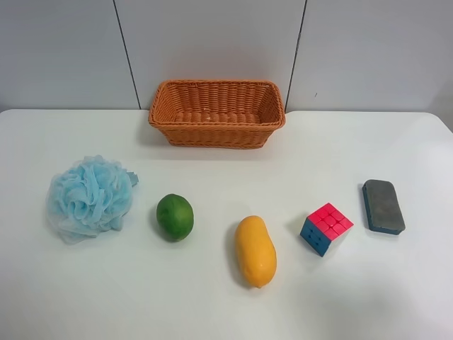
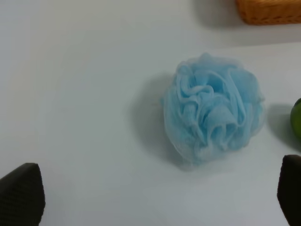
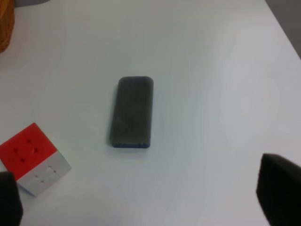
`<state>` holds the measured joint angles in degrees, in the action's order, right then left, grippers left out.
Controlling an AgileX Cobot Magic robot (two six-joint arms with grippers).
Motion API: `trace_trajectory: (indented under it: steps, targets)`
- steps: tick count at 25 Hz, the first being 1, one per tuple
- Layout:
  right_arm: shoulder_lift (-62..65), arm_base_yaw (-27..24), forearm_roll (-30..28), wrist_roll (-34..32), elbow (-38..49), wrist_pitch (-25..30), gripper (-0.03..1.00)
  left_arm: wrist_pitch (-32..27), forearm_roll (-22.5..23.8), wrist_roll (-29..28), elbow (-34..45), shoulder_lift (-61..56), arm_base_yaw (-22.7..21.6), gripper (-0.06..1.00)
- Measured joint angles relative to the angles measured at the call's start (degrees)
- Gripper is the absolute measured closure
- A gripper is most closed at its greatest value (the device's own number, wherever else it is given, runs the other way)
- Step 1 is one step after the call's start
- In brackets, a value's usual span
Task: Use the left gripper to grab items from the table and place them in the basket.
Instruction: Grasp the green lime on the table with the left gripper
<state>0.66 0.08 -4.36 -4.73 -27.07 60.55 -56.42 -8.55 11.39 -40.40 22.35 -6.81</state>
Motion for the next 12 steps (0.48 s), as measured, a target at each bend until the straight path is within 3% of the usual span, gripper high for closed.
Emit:
trace_trajectory:
  steps: [5, 12]
  targets:
    - [0.0, 0.0, 0.0, 0.0, 0.0, 0.0, -0.02, 0.5, 0.0, 0.11, -4.94, 10.3, 0.69, -0.05]
    - [0.0, 0.0, 0.0, 0.0, 0.0, 0.0, -0.02, 3.35, 0.0, 0.35, -9.55, 25.67, 7.42, -0.05]
